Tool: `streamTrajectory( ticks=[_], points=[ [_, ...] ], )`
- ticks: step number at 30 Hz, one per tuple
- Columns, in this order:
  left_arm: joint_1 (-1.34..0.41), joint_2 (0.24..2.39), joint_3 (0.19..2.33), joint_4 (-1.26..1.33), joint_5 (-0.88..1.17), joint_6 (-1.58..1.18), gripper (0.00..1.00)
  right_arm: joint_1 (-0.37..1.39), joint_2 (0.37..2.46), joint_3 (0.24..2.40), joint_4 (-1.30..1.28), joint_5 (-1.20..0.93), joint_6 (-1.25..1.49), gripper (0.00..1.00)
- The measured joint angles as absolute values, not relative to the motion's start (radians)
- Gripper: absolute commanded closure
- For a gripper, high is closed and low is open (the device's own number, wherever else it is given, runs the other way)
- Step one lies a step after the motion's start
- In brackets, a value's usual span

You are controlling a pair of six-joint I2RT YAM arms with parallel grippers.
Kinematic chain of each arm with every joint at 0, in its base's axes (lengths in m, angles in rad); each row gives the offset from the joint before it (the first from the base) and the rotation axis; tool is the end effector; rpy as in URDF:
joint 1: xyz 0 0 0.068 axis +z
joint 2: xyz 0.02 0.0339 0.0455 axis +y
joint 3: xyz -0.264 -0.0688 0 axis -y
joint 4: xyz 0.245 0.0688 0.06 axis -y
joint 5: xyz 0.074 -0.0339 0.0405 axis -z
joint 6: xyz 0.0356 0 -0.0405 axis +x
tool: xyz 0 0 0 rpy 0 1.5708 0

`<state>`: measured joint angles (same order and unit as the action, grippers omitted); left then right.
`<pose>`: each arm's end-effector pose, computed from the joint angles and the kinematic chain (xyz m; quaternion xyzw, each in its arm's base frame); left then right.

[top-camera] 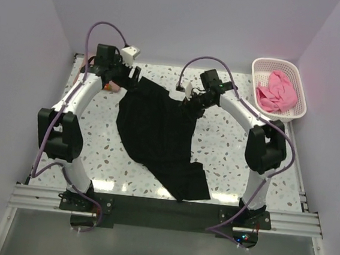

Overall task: Fold and stack the t-shirts
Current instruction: Flatten the tshirt out

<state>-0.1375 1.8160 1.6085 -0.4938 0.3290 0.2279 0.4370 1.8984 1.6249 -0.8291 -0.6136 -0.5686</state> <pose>0.4129 -0.0688 0.3084 0.2304 0.8673 -0.1296 0.4218 0.3570 0.1894 0.2630 -0.5082 0.7788 0.2786 0.2400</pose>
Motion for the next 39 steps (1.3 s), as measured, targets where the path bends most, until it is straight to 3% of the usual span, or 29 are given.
streamTrajectory(
  ticks=[8, 16, 18, 24, 32, 35, 39],
  points=[
    [-0.094, 1.742, 1.283, -0.555, 0.413, 0.228, 0.28, 0.455, 2.137, 1.679, -0.592, -0.404, -0.460, 0.34],
    [-0.101, 1.747, 1.180, -0.614, 0.418, 0.238, 0.34, 0.452, 2.188, 1.682, -0.524, -0.166, -0.497, 0.53],
    [-0.101, 1.765, 1.180, -0.614, 0.409, 0.239, 0.35, 0.444, 2.184, 1.663, -0.530, -0.133, -0.525, 0.61],
    [-0.100, 1.856, 1.201, -0.616, 0.345, 0.246, 0.35, 0.420, 1.985, 1.377, -0.581, -0.068, -0.661, 0.74],
    [-0.099, 2.040, 1.468, -0.658, 0.281, 0.256, 0.32, 0.524, 1.756, 1.157, -1.072, -0.299, -0.872, 0.68],
    [-0.096, 2.125, 1.603, -0.654, 0.278, 0.267, 0.28, 0.581, 1.742, 1.225, -1.210, -0.443, -0.896, 0.62],
    [-0.089, 2.114, 1.631, -0.664, 0.300, 0.300, 0.24, 0.521, 1.816, 1.417, -1.232, -0.516, -0.858, 0.52]
  ],
)
